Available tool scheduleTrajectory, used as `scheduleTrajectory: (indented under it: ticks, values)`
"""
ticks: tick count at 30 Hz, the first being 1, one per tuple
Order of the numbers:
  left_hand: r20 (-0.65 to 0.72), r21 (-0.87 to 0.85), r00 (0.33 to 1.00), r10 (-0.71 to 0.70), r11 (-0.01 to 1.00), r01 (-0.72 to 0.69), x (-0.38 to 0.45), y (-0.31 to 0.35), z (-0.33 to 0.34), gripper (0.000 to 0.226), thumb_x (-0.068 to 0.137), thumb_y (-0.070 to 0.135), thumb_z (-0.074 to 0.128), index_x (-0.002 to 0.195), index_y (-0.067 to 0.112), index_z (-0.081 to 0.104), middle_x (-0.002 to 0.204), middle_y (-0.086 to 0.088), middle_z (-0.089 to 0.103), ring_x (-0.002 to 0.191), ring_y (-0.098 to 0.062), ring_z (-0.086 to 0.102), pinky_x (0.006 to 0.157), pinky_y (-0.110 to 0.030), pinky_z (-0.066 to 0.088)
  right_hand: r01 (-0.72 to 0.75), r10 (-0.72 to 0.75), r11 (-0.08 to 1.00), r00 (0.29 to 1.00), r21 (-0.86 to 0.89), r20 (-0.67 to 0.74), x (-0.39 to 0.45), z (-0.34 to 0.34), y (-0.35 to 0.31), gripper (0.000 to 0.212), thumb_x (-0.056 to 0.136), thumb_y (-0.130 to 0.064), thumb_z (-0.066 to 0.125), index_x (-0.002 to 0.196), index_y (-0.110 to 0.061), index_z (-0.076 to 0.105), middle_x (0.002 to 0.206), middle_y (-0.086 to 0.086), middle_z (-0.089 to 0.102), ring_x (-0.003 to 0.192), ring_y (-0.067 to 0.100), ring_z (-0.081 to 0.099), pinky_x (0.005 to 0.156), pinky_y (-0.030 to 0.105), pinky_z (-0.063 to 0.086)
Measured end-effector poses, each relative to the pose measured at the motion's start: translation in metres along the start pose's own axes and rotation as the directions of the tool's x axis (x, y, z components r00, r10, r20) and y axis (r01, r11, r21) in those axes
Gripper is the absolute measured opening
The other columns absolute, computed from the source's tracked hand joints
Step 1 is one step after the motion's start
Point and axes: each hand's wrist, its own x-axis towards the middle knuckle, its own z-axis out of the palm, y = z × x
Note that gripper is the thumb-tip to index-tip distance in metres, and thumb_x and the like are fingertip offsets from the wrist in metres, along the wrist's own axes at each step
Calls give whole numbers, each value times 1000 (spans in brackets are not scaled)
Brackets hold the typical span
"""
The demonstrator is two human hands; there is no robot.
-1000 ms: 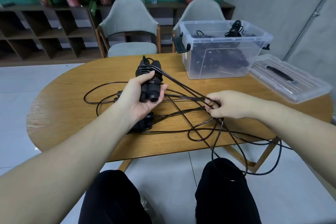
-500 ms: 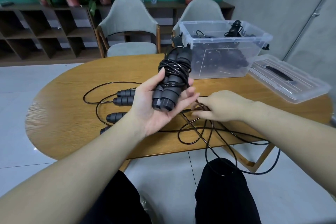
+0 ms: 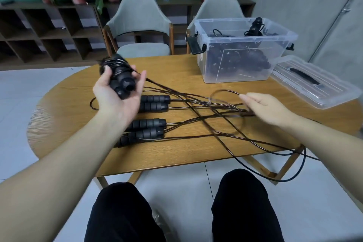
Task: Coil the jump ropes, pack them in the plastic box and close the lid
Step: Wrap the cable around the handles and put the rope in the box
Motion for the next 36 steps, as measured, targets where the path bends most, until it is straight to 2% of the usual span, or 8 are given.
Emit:
scheduleTrajectory:
  ticks: [5, 11, 17, 23, 27, 30, 34, 36]
  values:
    - [-53, 117, 997, 59, 992, -53, 7, 32, -25, 42, 97, 26, 59, 129, -2, 55, 113, -24, 65, 72, -25, 62, 85, -48, 60, -224, 225, 974, 963, 20, -147, -10, -15, 41, 49, 103, -48, 37, 76, -13, 58, 68, 3, 56, 70, 20, 52, 65, 29, 37]
    - [9, 245, 998, -55, 968, 51, 3, 26, -27, 46, 98, 28, 59, 133, -1, 54, 104, -20, 63, 69, -22, 58, 90, -46, 58, -357, 389, 899, 917, -252, 87, -7, -24, 44, 57, 103, -59, 19, 98, -37, 71, 109, -5, 69, 108, 20, 59, 96, 38, 41]
    - [98, 329, 975, -199, 931, 157, -6, 3, -8, 49, 97, 30, 59, 134, -1, 54, 99, -21, 64, 70, -23, 58, 93, -46, 57, -189, 336, 780, 930, -597, 145, 25, -21, -11, 60, 93, -48, 51, 150, -35, 36, 155, -1, 40, 142, 26, 36, 111, 51, 32]
    - [136, 444, 931, -338, 861, 247, -23, -28, 7, 49, 98, 32, 56, 133, -2, 53, 94, -21, 65, 70, -24, 58, 97, -49, 55, 36, 17, 990, 928, -134, 373, 34, 20, -95, 66, 93, -59, 54, 152, -36, 33, 155, -8, 41, 139, 11, 41, 111, 29, 34]
    - [163, 448, 904, -396, 846, 290, -31, -43, 13, 51, 97, 32, 56, 133, -5, 53, 91, -22, 65, 67, -24, 57, 103, -50, 51, 21, -75, 991, 902, 129, 426, 30, 53, -124, 39, 92, -47, 64, 128, -35, 57, 137, -13, 56, 124, 4, 49, 105, 24, 35]
    - [198, 445, 884, -424, 842, 304, -35, -44, 15, 52, 93, 32, 58, 129, -5, 55, 92, -22, 64, 68, -24, 57, 94, -49, 56, 20, -90, 981, 926, 191, 368, 31, 68, -129, 22, 97, -44, 57, 109, -29, 67, 114, -3, 70, 110, 17, 61, 100, 31, 47]
    - [230, 536, 823, -520, 774, 339, -37, -34, 15, 46, 90, 37, 57, 115, -2, 65, 96, -19, 68, 63, -22, 60, 61, -33, 61, 88, -150, 973, 943, 214, 297, 28, 66, -128, 17, 106, -31, 42, 109, -33, 58, 116, -12, 62, 105, 5, 53, 82, 1, 34]
    - [256, 584, 759, -598, 722, 372, -34, -26, 11, 44, 85, 34, 65, 111, -1, 69, 101, -19, 69, 56, -19, 57, 46, -25, 53, 133, -188, 973, 932, 191, 309, 28, 62, -126, 29, 107, -31, 39, 114, -17, 63, 115, -4, 68, 101, 7, 57, 85, 1, 36]
